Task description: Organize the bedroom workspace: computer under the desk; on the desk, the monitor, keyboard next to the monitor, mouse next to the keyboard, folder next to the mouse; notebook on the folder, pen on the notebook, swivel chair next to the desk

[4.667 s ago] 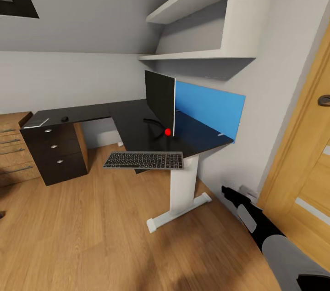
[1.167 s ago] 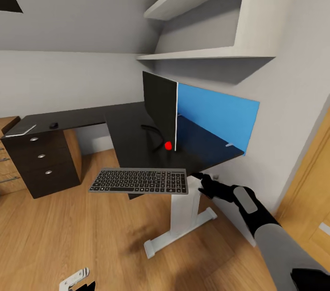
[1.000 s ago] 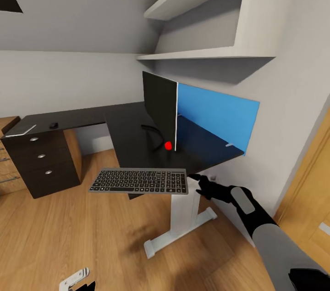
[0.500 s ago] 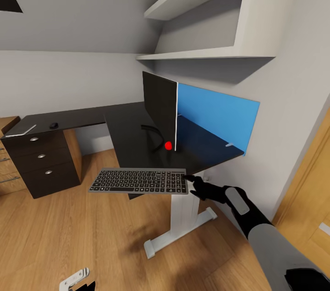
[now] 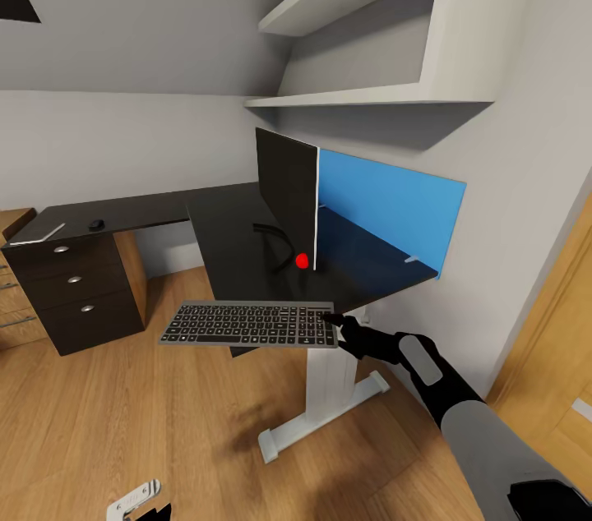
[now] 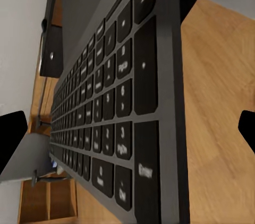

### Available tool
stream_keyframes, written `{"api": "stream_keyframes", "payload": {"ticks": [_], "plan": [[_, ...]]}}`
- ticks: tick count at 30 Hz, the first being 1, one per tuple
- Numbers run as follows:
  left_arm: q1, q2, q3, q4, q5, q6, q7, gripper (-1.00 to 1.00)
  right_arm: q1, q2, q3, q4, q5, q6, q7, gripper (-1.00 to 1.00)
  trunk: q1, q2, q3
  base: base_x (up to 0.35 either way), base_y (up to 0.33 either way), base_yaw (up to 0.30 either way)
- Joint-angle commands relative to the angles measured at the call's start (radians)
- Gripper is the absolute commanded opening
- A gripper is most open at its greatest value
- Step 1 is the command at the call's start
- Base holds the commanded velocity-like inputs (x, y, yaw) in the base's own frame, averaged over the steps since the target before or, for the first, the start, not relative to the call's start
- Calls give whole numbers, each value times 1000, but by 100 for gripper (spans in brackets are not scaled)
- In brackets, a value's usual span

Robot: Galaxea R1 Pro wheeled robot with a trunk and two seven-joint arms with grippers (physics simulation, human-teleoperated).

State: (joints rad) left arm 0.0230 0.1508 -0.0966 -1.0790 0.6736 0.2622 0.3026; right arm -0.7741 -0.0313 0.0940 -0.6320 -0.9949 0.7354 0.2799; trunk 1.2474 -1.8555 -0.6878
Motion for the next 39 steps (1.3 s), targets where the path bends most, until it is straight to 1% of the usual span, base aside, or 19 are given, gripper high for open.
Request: {"api": "stream_keyframes", "payload": {"ticks": [1, 8, 15, 32, 39], "plan": [[0, 1, -3, -2, 9, 2, 9, 100, -1, -1, 3, 0, 3, 1, 5, 100, 0, 0, -1, 0, 0, 0], [0, 1, -3, -2, 9, 2, 9, 100, -1, 0, 4, 0, 2, 1, 7, 100, 0, 0, -1, 0, 0, 0], [0, 1, -2, -2, 9, 1, 7, 100, -1, 9, 3, 0, 3, 1, 7, 100, 0, 0, -1, 0, 7, 0], [0, 2, -2, -2, 9, 1, 7, 100, -1, 10, 3, 1, 2, 1, 7, 100, 0, 0, -1, 0, 8, 0], [0, 2, -2, -2, 9, 2, 7, 100, -1, 10, 3, 1, 2, 1, 7, 100, 0, 0, -1, 14, 68, 0]]}}
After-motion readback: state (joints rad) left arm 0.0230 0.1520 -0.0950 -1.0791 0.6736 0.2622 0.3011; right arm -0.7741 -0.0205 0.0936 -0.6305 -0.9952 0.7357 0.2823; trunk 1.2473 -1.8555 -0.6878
